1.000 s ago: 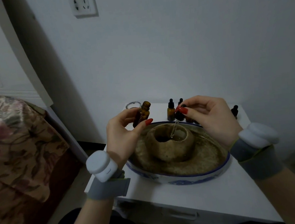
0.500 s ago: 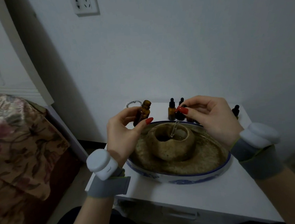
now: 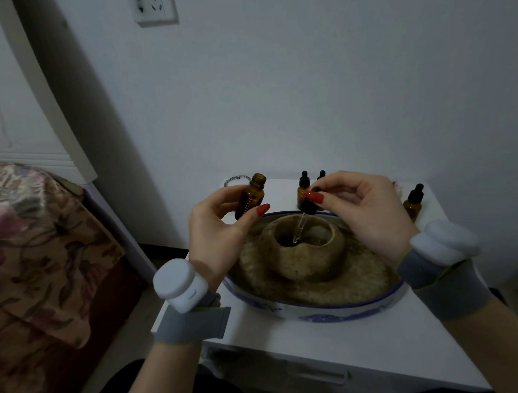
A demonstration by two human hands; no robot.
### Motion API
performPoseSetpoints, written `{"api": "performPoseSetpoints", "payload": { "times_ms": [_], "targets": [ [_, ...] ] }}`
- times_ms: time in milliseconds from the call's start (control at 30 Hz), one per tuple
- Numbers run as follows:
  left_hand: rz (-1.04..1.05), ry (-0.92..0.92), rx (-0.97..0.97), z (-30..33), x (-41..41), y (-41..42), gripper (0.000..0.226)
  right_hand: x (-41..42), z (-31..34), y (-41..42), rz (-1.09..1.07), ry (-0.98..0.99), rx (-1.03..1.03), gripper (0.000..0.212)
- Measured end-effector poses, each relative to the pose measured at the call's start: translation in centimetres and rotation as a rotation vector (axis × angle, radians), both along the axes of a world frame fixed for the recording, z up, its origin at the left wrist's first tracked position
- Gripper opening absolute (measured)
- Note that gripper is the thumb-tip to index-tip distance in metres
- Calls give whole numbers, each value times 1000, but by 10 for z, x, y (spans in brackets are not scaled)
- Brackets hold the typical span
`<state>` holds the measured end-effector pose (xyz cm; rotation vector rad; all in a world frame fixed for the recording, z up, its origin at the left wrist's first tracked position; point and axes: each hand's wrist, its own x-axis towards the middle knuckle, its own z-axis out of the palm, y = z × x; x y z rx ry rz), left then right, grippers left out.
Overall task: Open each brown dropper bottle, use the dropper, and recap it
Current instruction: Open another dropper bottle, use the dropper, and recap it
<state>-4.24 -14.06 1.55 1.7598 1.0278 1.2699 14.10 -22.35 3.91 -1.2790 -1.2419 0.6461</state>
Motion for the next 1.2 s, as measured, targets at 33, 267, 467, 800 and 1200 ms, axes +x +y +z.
{"api": "performPoseSetpoints", "payload": {
  "times_ms": [33,267,467,800,1200],
  "targets": [
    [-2,-3,0,0,0,0,32,0,0,0,3,1,2,17],
    [-8,3,4,1,-1,0,30,0,-1,0,6,8,-6,15],
    [-12,11,3,1,-2,0,32,-2,1,-1,21,17,5,14],
    [-7,15,2,0,-3,0,33,-2,-2,1,28,7,8,13],
    [-6,0,0,0,-1,-1,29,-9,-8,9,35,-6,28,13]
  ]
}}
